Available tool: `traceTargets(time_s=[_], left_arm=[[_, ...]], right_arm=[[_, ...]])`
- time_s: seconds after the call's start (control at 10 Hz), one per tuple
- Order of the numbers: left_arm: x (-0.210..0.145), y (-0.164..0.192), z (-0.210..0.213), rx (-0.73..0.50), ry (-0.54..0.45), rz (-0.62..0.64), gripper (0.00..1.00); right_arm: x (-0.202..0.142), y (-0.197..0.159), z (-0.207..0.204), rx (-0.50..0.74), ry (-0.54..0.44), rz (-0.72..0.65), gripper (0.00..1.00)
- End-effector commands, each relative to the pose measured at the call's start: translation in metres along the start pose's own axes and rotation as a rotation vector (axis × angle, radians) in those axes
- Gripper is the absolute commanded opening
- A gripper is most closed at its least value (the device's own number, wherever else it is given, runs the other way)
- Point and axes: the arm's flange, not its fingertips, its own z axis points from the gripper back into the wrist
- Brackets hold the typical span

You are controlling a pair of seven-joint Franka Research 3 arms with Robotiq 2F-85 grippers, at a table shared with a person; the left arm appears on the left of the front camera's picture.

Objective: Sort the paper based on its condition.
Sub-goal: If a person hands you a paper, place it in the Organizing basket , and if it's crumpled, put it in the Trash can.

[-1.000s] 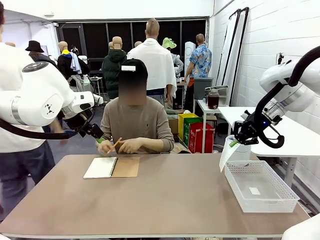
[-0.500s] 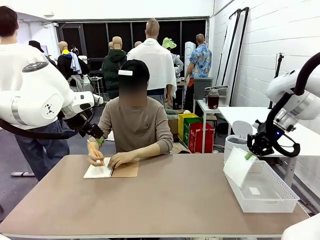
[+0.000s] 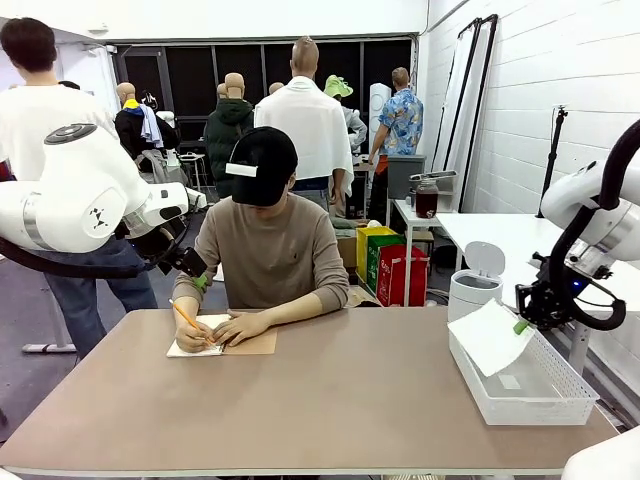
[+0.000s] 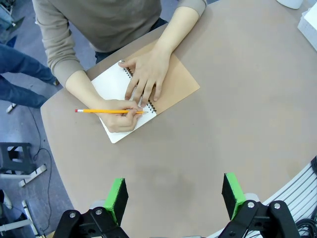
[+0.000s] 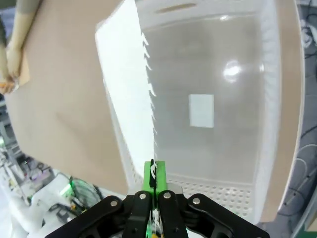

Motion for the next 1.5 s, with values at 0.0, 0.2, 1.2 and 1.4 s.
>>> traceTargets(time_s=[0.0,0.2,1.2,1.4], left_arm=[[-0.001,0.001,0.000,0.002,0.000,-0.003,1.00],[-0.001,0.001,0.000,0.002,0.000,-0.003,1.00],[-0.001,0.001,0.000,0.002,0.000,-0.003,1.00],[-0.001,0.001,0.000,0.002,0.000,-0.003,1.00]], right_arm=[[-0.011,-0.012,-0.005,-0.061,-0.060,-0.089,0.00],[-0.022,-0.014,-0.013,-0.054,-0.059,-0.125,0.00],[-0.031,0.012,-0.030,-0.207,0.059,-0.349,0.60],[-0.032,0.019,-0.029,-0.245,0.068,-0.399,0.99]])
